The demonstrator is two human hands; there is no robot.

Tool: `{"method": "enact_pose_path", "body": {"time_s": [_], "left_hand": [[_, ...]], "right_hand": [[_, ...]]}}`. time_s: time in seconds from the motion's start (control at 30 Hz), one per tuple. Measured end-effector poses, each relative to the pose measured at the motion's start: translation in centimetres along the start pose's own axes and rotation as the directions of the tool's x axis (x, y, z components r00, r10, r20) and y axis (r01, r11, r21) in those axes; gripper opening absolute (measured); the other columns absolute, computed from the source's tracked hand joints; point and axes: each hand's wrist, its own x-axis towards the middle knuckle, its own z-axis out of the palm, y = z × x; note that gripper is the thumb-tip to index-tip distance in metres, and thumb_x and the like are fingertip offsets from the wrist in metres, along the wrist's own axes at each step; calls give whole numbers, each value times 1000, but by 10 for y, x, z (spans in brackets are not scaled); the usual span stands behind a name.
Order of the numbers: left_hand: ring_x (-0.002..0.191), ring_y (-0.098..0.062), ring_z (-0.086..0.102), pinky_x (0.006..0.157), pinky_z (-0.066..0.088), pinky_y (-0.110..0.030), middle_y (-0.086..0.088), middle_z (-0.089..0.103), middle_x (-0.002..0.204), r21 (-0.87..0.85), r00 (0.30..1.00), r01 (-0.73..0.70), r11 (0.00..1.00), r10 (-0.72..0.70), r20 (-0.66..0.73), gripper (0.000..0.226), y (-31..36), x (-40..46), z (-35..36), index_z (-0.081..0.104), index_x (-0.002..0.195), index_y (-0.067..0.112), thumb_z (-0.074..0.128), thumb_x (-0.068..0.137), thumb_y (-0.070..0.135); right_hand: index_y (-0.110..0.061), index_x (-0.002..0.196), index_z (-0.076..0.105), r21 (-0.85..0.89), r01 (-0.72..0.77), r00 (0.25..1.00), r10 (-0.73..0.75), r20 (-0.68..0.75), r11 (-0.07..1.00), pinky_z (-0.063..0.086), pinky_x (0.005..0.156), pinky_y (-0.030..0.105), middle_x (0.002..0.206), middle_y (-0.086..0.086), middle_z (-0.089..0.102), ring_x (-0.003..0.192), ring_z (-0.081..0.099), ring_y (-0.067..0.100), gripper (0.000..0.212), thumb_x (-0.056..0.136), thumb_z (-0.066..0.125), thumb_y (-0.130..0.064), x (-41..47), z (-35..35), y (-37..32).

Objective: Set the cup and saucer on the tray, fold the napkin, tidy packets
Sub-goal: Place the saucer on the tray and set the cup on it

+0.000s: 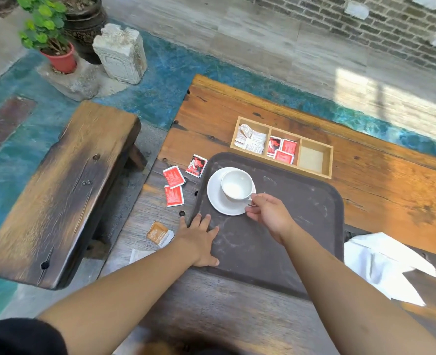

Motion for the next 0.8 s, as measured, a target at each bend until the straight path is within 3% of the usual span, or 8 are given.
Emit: {"method": "enact_pose_path", "body": {"time_s": [0.17, 0.27, 0.4, 0.5, 0.57, 0.67, 0.8], "left_hand": [[150, -30, 2, 118, 3, -63, -8, 5, 165, -35, 997, -36, 999, 33, -75, 87, -5, 3, -4, 17, 154, 31, 51, 84, 68], [142, -29, 24, 117, 17, -57, -9, 29, 154, -94, 989, -71, 993, 58, -136, 75, -9, 4, -13, 38, 147, 24, 53, 85, 64], [118, -28, 51, 97, 44, -41, -8, 53, 125, -304, 967, -108, 947, 30, -252, 57, -20, 9, -30, 56, 130, 20, 59, 86, 56], [100, -26, 60, 79, 46, -34, -5, 59, 108, -412, 930, -121, 903, -42, -365, 32, -30, 14, -47, 63, 103, 20, 65, 85, 47], [95, -26, 60, 73, 45, -34, -4, 61, 102, -451, 897, -124, 884, -94, -432, 26, -35, 20, -57, 55, 91, 23, 68, 82, 44], [98, -22, 56, 75, 45, -35, -2, 58, 109, -549, 863, -144, 823, -167, -477, 45, -38, 31, -70, 50, 106, 23, 77, 74, 42], [121, -19, 48, 96, 44, -35, -2, 46, 137, -662, 874, -242, 710, -138, -467, 89, -34, 42, -84, 40, 137, 22, 88, 63, 35]], "right_hand": [[-14, 81, 68, 25, -16, 1000, 16, 14, 1000, 57, 88, 33, 81, 3, 63, 85, 69, 19, 21, 93, 61, -30, 9, -3, 2], [-14, 81, 67, 31, -19, 1000, 18, 19, 999, 57, 88, 33, 82, 4, 63, 85, 69, 19, 22, 94, 60, -30, 12, -4, 3], [-14, 79, 66, 13, -3, 1000, 3, 19, 1000, 58, 84, 31, 83, 4, 62, 82, 68, 19, 23, 94, 60, -31, 11, -5, 4], [-14, 81, 66, -34, 25, 1000, -25, 3, 999, 59, 85, 33, 89, 3, 65, 85, 69, 19, 24, 94, 60, -33, 9, -4, 4], [-13, 85, 65, -66, 35, 999, -36, -3, 997, 59, 86, 33, 95, 6, 67, 87, 69, 19, 25, 94, 59, -36, 6, -4, 3], [-12, 97, 61, -130, 40, 999, -40, -2, 991, 58, 87, 34, 105, 7, 68, 91, 69, 18, 27, 92, 60, -39, 0, -4, 2], [-21, 109, 57, -239, 110, 994, -108, 19, 965, 55, 82, 32, 104, -2, 66, 88, 63, 11, 29, 86, 68, -35, -6, -3, -3]]}}
